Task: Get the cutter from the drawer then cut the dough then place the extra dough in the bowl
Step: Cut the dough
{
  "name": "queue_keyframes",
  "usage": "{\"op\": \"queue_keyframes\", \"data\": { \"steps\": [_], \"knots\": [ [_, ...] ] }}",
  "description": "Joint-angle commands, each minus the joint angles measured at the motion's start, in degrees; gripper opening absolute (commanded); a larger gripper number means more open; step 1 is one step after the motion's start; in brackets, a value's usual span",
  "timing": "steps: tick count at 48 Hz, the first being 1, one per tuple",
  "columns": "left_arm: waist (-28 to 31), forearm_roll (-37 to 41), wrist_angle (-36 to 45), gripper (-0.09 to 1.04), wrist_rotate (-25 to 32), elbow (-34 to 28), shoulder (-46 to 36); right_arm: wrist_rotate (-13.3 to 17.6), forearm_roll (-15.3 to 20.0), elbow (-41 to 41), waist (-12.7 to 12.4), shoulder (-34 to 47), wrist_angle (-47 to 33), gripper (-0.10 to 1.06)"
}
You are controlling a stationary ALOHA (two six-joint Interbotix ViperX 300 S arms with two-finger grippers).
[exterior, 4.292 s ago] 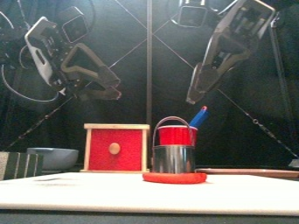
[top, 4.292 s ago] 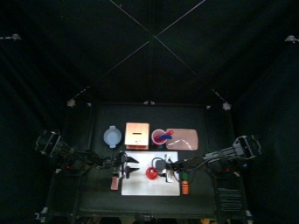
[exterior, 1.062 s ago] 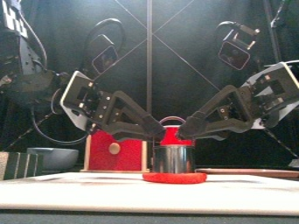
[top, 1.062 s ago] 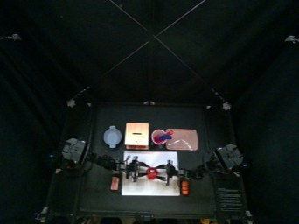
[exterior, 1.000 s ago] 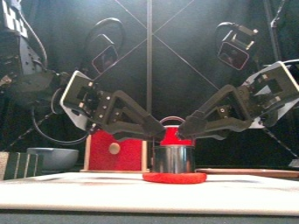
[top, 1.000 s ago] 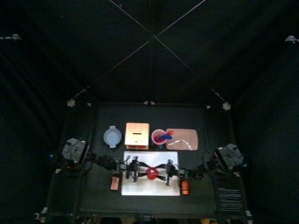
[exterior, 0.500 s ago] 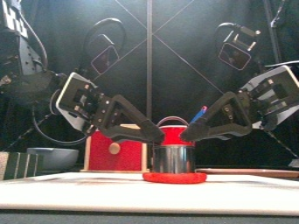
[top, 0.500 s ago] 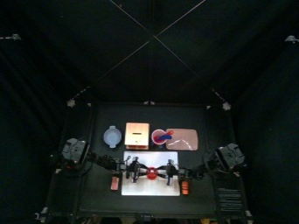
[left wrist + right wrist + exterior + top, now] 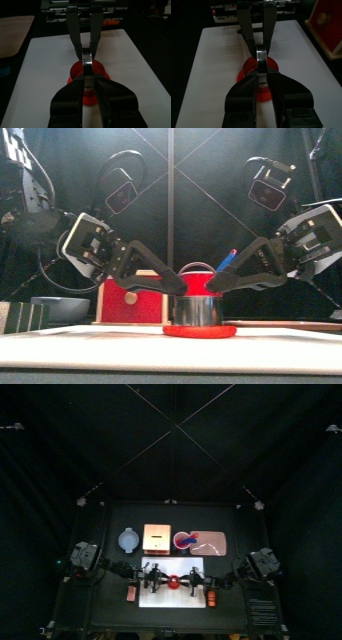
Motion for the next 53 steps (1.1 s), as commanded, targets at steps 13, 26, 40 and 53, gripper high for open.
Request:
{"op": "queue_keyframes", "data": {
  "steps": [13,26,40,53],
  "knots": [
    [-0.26,-0.35,3.52,0.56,-0.18,-0.97,0.18,0.26,3.16,-0.53,0.18,2.9,2.99,0.52],
    [-0.53,-1.14,5.27,0.56,-0.35,-0.97,1.32,0.26,6.59,-0.79,0.26,5.62,4.31,0.52],
    [-0.97,-3.78,5.45,0.56,-1.41,-1.05,3.34,0.26,6.94,-0.97,0.0,5.71,4.57,0.52],
    [-0.97,-4.13,5.45,0.56,-1.76,-1.23,5.71,0.26,6.94,-1.05,-0.18,5.71,4.57,0.52]
  ]
}}
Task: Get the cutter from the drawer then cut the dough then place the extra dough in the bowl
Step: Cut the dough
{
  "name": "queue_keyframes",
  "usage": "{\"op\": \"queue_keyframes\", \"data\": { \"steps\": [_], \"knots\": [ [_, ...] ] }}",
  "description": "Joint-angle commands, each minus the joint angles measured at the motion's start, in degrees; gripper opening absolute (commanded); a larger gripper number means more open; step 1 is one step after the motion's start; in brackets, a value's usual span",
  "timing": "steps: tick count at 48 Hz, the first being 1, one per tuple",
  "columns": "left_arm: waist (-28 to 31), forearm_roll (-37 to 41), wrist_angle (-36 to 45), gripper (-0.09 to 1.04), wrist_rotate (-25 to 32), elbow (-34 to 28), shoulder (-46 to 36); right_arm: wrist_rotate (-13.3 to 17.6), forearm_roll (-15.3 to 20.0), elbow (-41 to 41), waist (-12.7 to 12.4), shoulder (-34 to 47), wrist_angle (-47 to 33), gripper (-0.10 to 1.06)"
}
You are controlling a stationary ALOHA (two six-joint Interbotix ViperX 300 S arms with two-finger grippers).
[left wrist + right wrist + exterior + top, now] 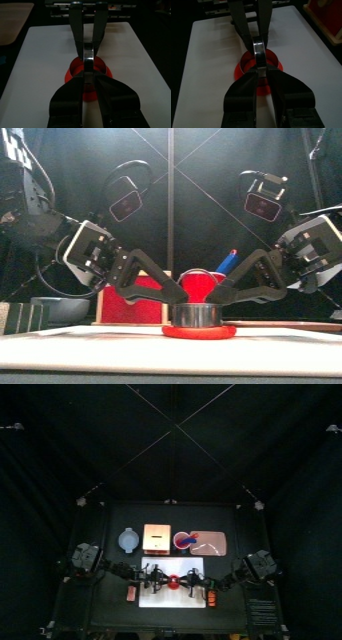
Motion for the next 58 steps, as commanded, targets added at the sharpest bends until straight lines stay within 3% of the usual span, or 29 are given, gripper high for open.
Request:
{"op": "queue_keyframes", "data": {
  "steps": [1,28,49,58],
  "knots": [
    [0.18,-0.35,1.32,0.56,-0.79,-0.09,2.55,0.18,0.88,0.35,-0.97,2.11,2.46,0.52],
    [0.18,-0.35,3.87,0.56,-1.76,-0.35,3.52,0.09,0.88,-0.18,-0.97,2.02,2.55,0.52],
    [0.0,0.09,5.45,0.59,-1.05,-0.62,-3.87,-0.62,0.53,-2.55,-1.58,-2.46,5.54,0.54],
    [0.09,0.53,5.54,0.65,-1.05,-0.88,-4.04,-0.7,-0.44,-2.72,-1.67,-4.04,5.45,0.66]
  ]
}}
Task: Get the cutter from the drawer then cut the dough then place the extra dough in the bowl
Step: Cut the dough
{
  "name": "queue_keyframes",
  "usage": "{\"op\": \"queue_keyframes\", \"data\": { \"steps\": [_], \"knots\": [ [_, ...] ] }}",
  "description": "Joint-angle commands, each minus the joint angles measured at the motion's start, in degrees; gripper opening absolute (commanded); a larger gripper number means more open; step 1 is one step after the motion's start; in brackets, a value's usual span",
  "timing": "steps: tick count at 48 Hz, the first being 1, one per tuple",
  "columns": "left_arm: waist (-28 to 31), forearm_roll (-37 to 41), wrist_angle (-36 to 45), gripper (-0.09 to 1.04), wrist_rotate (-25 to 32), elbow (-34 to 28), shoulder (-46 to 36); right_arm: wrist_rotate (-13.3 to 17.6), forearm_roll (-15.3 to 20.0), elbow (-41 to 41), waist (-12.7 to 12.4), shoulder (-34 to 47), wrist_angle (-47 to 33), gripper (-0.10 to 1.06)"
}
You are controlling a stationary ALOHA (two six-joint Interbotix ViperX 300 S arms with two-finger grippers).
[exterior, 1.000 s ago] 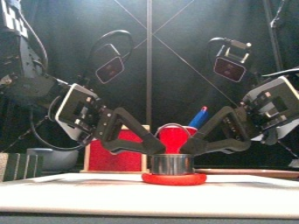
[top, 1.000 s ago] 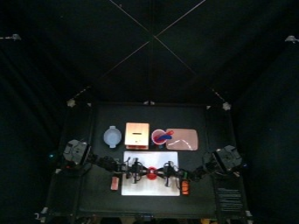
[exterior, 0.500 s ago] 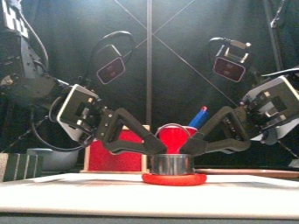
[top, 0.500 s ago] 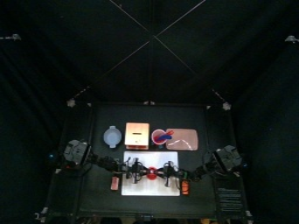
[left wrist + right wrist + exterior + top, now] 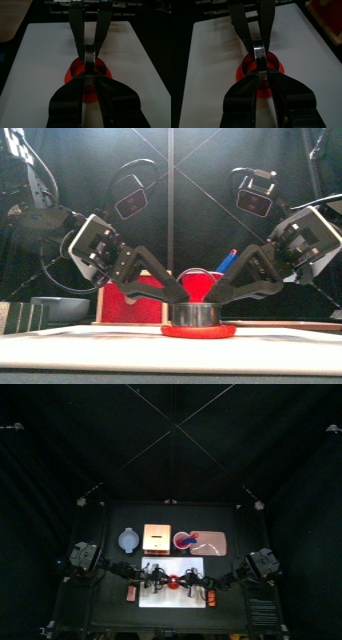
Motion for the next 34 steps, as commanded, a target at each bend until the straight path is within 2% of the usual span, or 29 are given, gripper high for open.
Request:
{"op": "queue_keyframes", "data": {
  "steps": [1,6,13,34],
  "knots": [
    [0.18,0.7,0.88,0.66,-0.26,-0.18,-0.62,0.18,-0.62,-0.97,-0.7,-1.23,0.7,0.68],
    [0.26,1.67,0.88,0.74,-0.26,-0.35,-1.49,0.09,-0.88,-1.23,-0.79,-1.49,0.7,0.75],
    [0.7,2.72,0.88,0.84,-0.26,-0.44,-3.16,0.0,-1.93,-2.11,-0.97,-1.67,0.7,0.78],
    [2.55,2.72,0.97,0.85,0.09,2.64,-9.76,-0.09,-3.6,-2.11,-2.9,-5.71,1.85,0.78]
  ]
}}
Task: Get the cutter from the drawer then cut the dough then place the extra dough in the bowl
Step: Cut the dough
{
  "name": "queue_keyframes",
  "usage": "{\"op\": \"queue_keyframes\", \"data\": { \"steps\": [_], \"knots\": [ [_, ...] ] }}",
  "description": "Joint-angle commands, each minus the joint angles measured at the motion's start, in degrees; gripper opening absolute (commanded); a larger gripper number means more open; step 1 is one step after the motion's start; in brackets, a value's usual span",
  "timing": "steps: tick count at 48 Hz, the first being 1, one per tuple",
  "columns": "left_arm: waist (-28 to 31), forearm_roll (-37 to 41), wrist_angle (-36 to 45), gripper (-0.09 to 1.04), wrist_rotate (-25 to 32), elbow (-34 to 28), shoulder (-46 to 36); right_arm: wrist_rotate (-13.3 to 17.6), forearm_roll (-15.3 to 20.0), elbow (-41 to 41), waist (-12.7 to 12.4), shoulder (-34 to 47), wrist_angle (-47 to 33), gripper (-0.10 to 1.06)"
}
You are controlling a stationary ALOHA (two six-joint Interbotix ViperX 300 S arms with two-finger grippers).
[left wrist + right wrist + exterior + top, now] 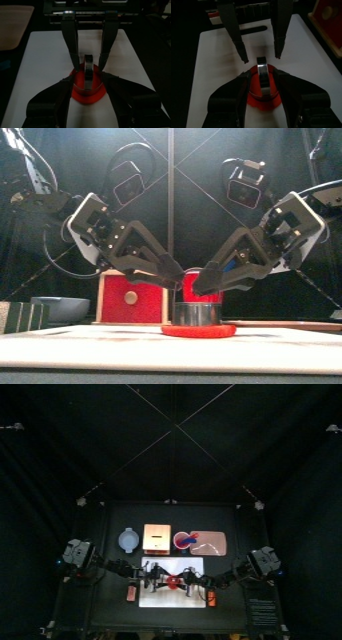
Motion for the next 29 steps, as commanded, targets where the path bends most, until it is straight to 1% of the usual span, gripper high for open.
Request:
{"op": "queue_keyframes", "data": {
  "steps": [1,6,11,17,20,24,29],
  "knots": [
    [0.53,0.09,-0.18,0.85,0.18,0.97,-3.52,0.0,-0.7,-0.44,-1.14,-3.16,0.79,0.78],
    [0.53,0.53,-0.18,0.84,0.53,2.2,-4.66,0.53,-1.76,-0.62,-2.64,-4.22,4.75,0.78],
    [0.44,0.97,-0.18,0.83,1.32,2.72,-4.92,0.62,-2.81,-1.67,-3.96,-5.54,10.63,0.78],
    [0.53,0.88,-0.26,0.83,1.49,2.81,-4.39,0.53,-4.48,-3.78,-6.24,-7.82,20.21,0.78],
    [0.44,0.88,-0.18,0.83,1.49,2.81,-3.96,0.53,-6.06,-5.19,-7.73,-9.05,26.1,0.78],
    [0.44,0.97,-0.18,0.83,1.58,2.81,-3.08,0.88,-8.61,-7.21,-9.05,-10.2,33.31,0.78],
    [0.53,1.23,-0.62,0.8,2.02,2.81,-1.58,1.32,-10.55,-10.46,-10.72,-10.99,42.54,0.78]
  ]
}}
